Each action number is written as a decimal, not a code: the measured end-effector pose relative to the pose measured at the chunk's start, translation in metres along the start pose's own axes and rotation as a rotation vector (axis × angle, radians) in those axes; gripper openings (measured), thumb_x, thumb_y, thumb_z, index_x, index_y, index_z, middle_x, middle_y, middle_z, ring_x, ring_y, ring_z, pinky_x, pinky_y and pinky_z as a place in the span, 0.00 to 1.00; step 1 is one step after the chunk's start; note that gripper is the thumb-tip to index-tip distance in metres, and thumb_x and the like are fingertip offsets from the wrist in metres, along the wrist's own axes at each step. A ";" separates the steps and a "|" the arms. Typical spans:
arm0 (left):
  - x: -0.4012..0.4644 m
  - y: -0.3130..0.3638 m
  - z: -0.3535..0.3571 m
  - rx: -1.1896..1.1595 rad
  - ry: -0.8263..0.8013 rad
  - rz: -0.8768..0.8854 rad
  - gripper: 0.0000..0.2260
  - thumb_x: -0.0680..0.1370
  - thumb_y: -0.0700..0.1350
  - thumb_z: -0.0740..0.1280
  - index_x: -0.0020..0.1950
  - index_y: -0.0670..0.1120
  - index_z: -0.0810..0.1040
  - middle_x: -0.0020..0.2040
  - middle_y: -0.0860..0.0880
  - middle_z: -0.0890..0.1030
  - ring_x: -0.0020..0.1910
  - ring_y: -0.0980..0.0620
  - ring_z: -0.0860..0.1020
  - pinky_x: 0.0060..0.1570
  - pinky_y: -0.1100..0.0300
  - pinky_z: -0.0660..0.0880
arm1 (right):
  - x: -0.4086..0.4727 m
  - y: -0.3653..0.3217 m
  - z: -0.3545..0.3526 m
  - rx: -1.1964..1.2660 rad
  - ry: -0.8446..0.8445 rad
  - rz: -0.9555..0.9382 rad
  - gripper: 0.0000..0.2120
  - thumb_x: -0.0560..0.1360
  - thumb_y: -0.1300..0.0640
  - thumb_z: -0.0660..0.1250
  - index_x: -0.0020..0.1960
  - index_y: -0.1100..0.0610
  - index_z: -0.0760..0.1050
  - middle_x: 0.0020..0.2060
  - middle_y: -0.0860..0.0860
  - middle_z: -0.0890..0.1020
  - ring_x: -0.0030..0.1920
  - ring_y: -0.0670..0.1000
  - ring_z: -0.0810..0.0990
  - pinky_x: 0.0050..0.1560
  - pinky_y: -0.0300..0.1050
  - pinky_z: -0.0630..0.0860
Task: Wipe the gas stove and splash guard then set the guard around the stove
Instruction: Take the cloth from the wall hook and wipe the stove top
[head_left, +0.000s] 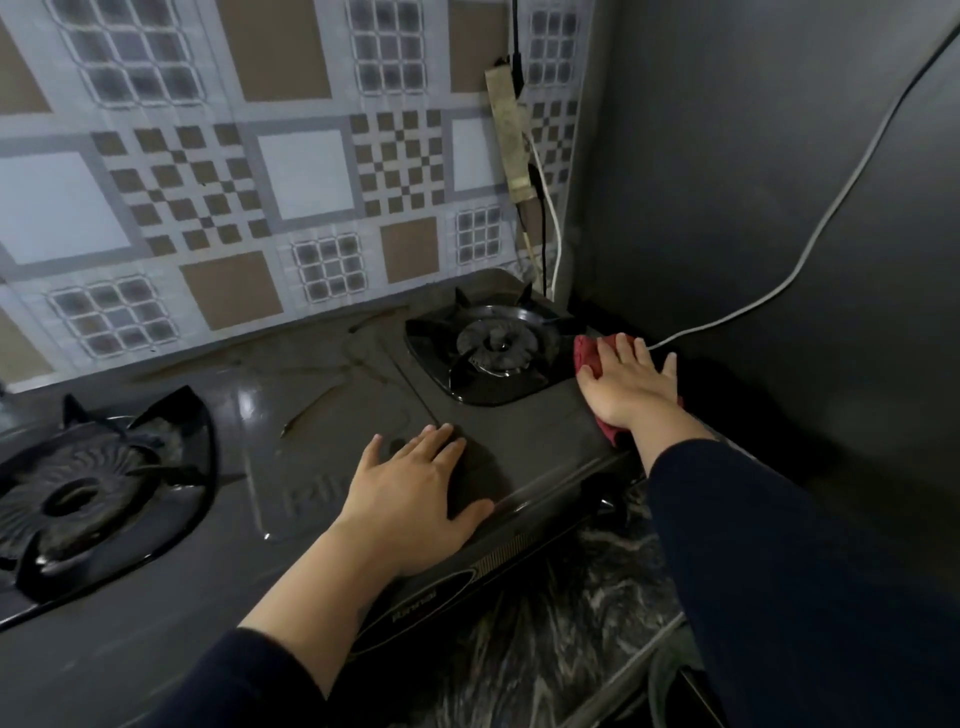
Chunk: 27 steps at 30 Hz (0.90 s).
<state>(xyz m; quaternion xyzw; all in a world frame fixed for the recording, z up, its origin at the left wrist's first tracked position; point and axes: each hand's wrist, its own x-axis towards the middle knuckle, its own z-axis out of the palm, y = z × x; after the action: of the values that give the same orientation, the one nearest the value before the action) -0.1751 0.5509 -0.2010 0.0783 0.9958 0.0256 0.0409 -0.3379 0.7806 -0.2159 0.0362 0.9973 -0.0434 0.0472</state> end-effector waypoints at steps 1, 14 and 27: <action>0.000 0.001 0.000 0.001 -0.004 -0.006 0.35 0.75 0.68 0.52 0.77 0.52 0.51 0.79 0.54 0.50 0.77 0.56 0.48 0.75 0.44 0.45 | 0.006 0.002 -0.002 -0.006 -0.008 -0.011 0.29 0.79 0.42 0.42 0.77 0.48 0.44 0.78 0.48 0.43 0.77 0.51 0.40 0.74 0.61 0.38; 0.004 0.002 -0.003 -0.011 -0.017 -0.024 0.35 0.74 0.68 0.55 0.77 0.52 0.55 0.79 0.54 0.53 0.77 0.54 0.53 0.74 0.44 0.49 | -0.076 -0.015 0.018 0.120 0.092 -0.223 0.26 0.79 0.44 0.45 0.77 0.47 0.51 0.78 0.46 0.51 0.77 0.48 0.45 0.75 0.52 0.42; 0.005 0.007 -0.013 -0.002 -0.137 -0.040 0.37 0.75 0.66 0.56 0.78 0.48 0.52 0.79 0.52 0.50 0.77 0.53 0.52 0.74 0.42 0.45 | -0.108 -0.029 0.025 0.128 0.078 -0.383 0.27 0.79 0.40 0.44 0.77 0.44 0.47 0.78 0.44 0.47 0.77 0.45 0.42 0.75 0.52 0.41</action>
<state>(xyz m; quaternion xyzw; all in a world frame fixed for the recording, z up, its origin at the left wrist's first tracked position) -0.1800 0.5576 -0.1882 0.0601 0.9919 0.0206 0.1096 -0.2303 0.7420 -0.2275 -0.1494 0.9822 -0.1134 -0.0029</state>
